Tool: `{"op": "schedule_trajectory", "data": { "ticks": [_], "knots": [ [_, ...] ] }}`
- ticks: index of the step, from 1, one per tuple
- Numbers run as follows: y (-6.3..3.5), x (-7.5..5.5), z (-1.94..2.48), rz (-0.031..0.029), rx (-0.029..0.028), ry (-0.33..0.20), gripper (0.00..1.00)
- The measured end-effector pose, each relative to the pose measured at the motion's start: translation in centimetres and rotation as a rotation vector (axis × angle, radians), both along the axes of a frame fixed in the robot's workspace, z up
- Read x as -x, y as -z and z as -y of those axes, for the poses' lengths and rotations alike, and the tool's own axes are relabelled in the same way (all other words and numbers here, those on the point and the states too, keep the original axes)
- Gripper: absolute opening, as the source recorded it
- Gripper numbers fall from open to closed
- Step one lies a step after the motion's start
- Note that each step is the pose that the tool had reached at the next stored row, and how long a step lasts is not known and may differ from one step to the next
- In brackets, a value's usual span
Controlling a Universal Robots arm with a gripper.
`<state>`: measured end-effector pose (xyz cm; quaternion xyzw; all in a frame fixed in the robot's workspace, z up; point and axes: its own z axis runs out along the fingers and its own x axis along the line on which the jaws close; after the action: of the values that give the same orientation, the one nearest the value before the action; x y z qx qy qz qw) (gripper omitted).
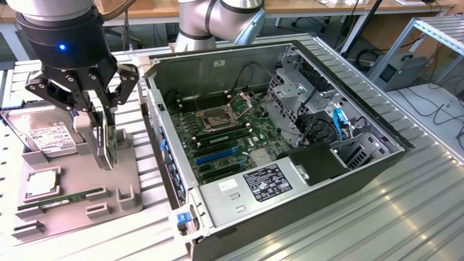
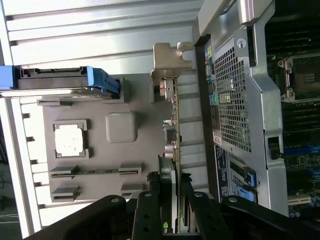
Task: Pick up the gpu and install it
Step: 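Pick up the gpu and move the gpu toward the slot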
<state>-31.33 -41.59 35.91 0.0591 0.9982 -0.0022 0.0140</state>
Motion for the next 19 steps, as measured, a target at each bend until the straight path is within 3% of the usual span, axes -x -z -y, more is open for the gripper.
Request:
{"op": "schedule_trajectory", "data": {
  "ticks": [19],
  "knots": [
    [-1.41, 0.0, 0.00, 0.0000, 0.0000, 0.000, 0.27]
  ]
}}
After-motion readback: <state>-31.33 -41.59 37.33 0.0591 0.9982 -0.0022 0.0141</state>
